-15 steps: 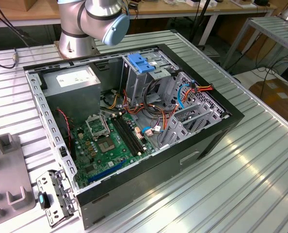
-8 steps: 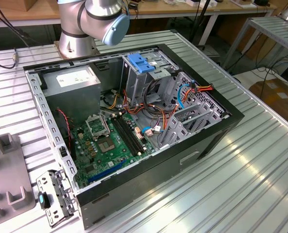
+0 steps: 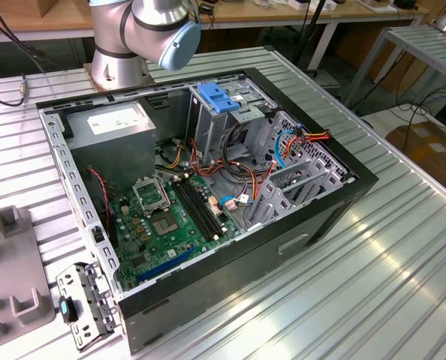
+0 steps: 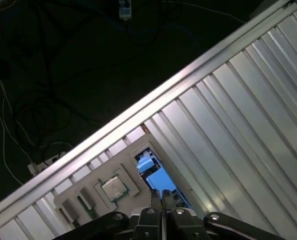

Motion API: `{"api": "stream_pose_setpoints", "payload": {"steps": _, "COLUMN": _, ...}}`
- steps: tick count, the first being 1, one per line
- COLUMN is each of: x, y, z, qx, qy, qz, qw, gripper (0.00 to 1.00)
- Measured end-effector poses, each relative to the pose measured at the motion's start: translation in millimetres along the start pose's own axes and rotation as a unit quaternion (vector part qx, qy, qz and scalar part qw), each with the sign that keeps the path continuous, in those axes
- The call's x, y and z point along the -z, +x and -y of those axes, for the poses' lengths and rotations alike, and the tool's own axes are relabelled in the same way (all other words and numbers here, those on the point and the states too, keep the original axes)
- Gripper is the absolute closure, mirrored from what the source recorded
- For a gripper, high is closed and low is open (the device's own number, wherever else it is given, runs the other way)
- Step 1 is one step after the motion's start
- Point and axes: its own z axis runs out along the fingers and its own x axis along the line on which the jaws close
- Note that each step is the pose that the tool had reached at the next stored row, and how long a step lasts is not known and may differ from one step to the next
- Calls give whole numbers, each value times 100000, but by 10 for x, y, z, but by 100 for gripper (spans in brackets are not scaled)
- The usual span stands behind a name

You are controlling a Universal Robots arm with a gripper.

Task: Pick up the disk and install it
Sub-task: 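Pick up the disk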

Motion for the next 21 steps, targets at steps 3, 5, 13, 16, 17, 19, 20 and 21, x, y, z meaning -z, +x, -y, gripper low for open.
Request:
{"api": "stream_pose_setpoints", "payload": {"steps": 3, "x": -2, "y": 0, "z": 0, "qx": 2877, "qy": -61, "qz": -119, "qw": 99959, "gripper": 76}}
{"api": "stream_pose_setpoints", "payload": {"steps": 5, "x": -5, "y": 0, "z": 0, "qx": 6189, "qy": -130, "qz": -250, "qw": 99808, "gripper": 75}}
{"api": "stream_pose_setpoints", "payload": {"steps": 13, "x": -7, "y": 0, "z": 1, "qx": 13980, "qy": -286, "qz": -555, "qw": 99016, "gripper": 69}}
{"api": "stream_pose_setpoints", "payload": {"steps": 16, "x": -8, "y": 0, "z": 0, "qx": 17102, "qy": -352, "qz": -680, "qw": 98524, "gripper": 69}}
{"api": "stream_pose_setpoints", "payload": {"steps": 17, "x": -7, "y": 0, "z": 1, "qx": 17847, "qy": -367, "qz": -710, "qw": 98391, "gripper": 69}}
{"api": "stream_pose_setpoints", "payload": {"steps": 19, "x": -8, "y": 0, "z": 0, "qx": 19372, "qy": -399, "qz": -770, "qw": 98102, "gripper": 69}}
{"api": "stream_pose_setpoints", "payload": {"steps": 20, "x": -8, "y": 0, "z": 1, "qx": 20126, "qy": -415, "qz": -796, "qw": 97950, "gripper": 69}}
{"api": "stream_pose_setpoints", "payload": {"steps": 21, "x": -8, "y": 0, "z": 1, "qx": 20483, "qy": -422, "qz": -812, "qw": 97875, "gripper": 69}}
